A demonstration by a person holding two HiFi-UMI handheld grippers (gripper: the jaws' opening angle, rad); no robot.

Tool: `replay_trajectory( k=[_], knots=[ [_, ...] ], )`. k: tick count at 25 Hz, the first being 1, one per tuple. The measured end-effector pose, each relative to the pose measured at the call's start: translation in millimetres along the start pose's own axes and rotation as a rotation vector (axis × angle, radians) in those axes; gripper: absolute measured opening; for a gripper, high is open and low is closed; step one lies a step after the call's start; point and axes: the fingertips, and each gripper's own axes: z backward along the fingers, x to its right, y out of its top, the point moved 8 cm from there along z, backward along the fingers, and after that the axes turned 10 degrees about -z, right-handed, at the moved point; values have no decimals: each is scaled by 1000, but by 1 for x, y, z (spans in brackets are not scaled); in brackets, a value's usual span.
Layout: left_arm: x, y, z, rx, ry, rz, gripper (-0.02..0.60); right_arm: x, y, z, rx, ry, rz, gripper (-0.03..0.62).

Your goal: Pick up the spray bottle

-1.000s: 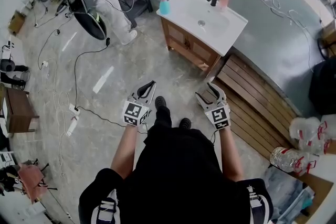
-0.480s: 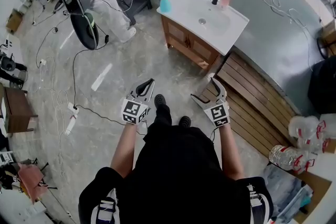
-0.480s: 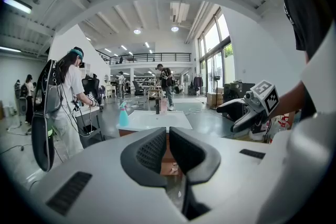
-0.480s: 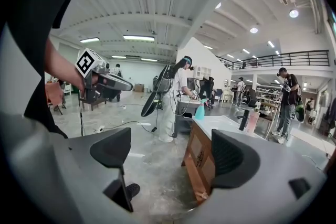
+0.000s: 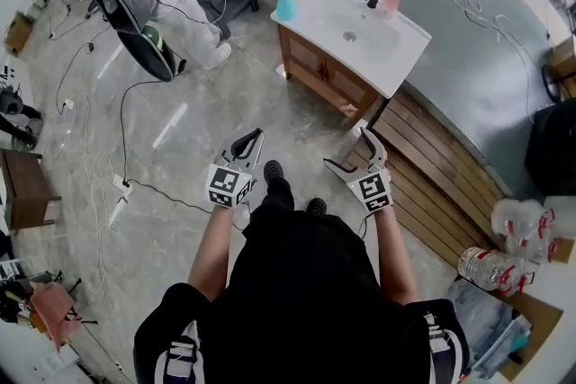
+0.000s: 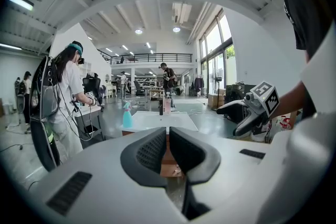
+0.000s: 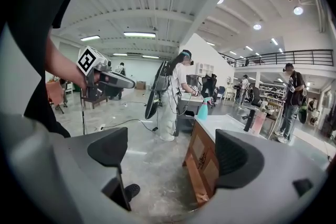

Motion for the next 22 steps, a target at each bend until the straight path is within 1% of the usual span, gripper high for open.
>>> replay_trajectory(
  k=[5,9,14,22],
  knots=[
    [-29,-3,-6,-6,6,11,35,4,15,-25,6,2,-9,538],
    [-53,-2,-18,-3,6,10,35,13,27,-48,6,-14,-16,537],
    [-80,-4,-28,-3,-3,12,35,23,37,-73,-7,-38,-44,537],
    [-137,-10,-50,1,-26,2,35,29,58,-126,-9,-66,-56,532]
  ],
)
